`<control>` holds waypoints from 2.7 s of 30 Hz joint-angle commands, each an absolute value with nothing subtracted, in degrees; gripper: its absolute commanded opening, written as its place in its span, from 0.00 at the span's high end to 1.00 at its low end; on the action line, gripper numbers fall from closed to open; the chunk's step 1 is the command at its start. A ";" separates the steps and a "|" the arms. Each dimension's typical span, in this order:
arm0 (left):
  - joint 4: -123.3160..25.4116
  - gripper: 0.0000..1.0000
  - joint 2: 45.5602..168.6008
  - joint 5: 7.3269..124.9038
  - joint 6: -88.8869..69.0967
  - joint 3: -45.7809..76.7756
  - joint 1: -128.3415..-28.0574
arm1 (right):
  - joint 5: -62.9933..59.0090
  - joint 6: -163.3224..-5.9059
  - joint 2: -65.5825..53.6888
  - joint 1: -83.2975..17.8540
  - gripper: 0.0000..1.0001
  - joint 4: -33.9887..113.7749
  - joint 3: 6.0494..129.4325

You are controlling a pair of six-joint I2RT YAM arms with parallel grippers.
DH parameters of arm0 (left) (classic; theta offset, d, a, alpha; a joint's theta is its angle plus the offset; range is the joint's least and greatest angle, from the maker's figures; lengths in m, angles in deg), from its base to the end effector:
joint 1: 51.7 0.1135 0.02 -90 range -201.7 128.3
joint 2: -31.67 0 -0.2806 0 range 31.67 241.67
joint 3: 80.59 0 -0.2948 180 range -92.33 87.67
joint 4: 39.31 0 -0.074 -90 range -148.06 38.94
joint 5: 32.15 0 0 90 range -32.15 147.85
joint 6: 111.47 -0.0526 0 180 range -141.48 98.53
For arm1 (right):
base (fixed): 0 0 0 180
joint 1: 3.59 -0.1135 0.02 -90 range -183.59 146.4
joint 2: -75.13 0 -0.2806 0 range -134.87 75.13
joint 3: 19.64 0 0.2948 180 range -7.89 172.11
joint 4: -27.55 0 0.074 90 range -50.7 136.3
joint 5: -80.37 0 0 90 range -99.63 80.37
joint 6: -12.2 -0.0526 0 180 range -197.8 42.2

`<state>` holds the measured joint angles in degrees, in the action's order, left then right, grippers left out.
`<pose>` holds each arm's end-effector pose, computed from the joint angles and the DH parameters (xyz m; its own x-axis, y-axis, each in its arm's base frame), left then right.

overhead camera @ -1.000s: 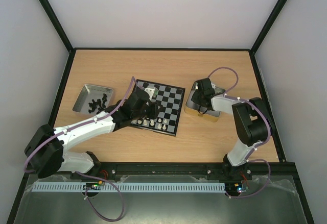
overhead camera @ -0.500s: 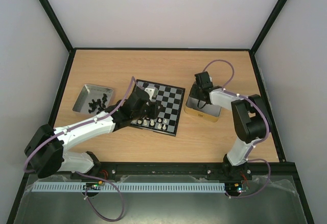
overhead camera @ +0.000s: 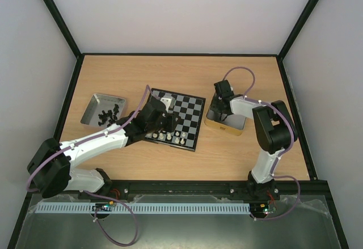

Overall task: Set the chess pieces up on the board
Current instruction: Pick up the chess piece from the storage box.

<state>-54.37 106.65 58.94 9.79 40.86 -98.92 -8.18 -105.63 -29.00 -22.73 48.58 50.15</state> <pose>0.2288 -0.2488 0.2350 -0.6898 -0.0185 -0.7238 0.4526 0.7692 -0.4510 0.3811 0.1337 0.1152 -0.8468 0.2001 -0.4928 0.0610 0.9570 0.2837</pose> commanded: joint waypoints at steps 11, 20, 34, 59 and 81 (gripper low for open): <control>-52.79 0.68 105.99 59.30 9.80 42.21 -98.62 | -10.95 -107.73 -27.49 -22.51 0.65 54.80 48.45; -52.40 0.68 106.01 59.69 9.90 42.17 -98.63 | -14.24 -109.01 -25.78 -22.57 0.62 57.34 47.26; -52.37 0.68 106.06 59.79 9.80 41.93 -98.63 | -13.58 -110.85 -22.49 -22.69 0.53 56.58 46.33; -51.76 0.68 106.13 59.88 10.01 42.65 -98.36 | -7.86 -126.33 -21.89 -22.67 0.64 49.01 41.74; -51.67 0.68 105.96 59.92 10.08 43.14 -98.11 | -12.85 -115.55 -27.96 -23.14 0.65 55.32 48.79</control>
<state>-53.01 106.65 59.66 9.84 42.70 -98.48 -11.02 -119.97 -27.01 -22.73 49.30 47.83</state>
